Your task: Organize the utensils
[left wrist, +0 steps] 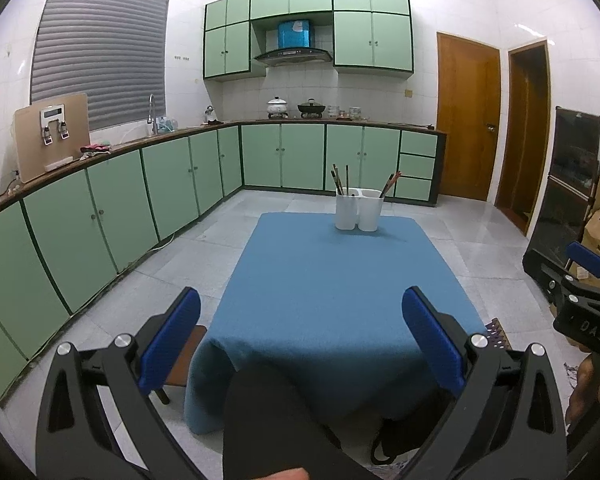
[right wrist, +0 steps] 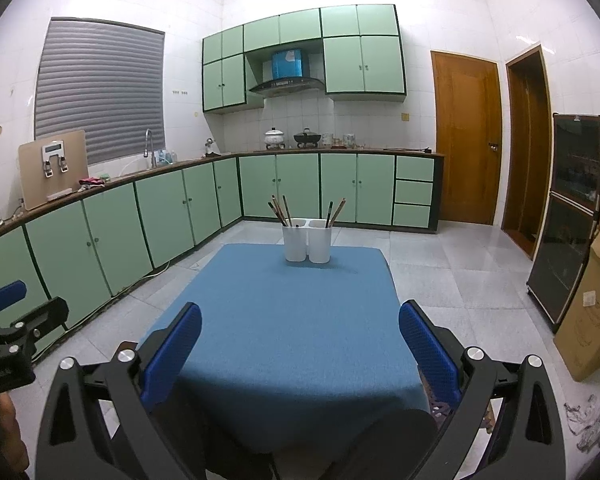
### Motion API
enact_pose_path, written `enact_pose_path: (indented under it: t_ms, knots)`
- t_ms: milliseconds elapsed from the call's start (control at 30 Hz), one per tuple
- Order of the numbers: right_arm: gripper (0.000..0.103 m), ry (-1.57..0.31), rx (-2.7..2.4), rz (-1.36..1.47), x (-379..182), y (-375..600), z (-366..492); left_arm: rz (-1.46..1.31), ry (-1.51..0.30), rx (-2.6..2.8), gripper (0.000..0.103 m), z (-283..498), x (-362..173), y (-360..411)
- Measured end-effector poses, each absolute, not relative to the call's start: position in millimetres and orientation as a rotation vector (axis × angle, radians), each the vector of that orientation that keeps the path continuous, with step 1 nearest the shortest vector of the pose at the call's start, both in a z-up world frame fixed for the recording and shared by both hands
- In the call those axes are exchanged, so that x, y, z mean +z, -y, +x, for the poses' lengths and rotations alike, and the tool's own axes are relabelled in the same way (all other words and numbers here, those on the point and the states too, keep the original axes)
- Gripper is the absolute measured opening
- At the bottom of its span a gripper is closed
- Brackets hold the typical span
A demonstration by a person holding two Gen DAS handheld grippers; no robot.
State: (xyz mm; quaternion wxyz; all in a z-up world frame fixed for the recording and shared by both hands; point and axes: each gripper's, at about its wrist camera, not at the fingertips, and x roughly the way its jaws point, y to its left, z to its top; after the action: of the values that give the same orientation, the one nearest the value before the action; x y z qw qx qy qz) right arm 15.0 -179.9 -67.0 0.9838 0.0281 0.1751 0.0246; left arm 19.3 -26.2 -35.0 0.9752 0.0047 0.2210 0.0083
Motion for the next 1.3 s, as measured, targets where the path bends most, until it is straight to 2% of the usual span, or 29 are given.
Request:
enact_pose_path:
  t_ms: [1300]
  knots:
    - [0.097, -0.342, 0.047, 0.073, -68.0, 181.6, 6.0, 0.003, -0.421, 0.024, 0.098, 12.5, -31.4, 20.0]
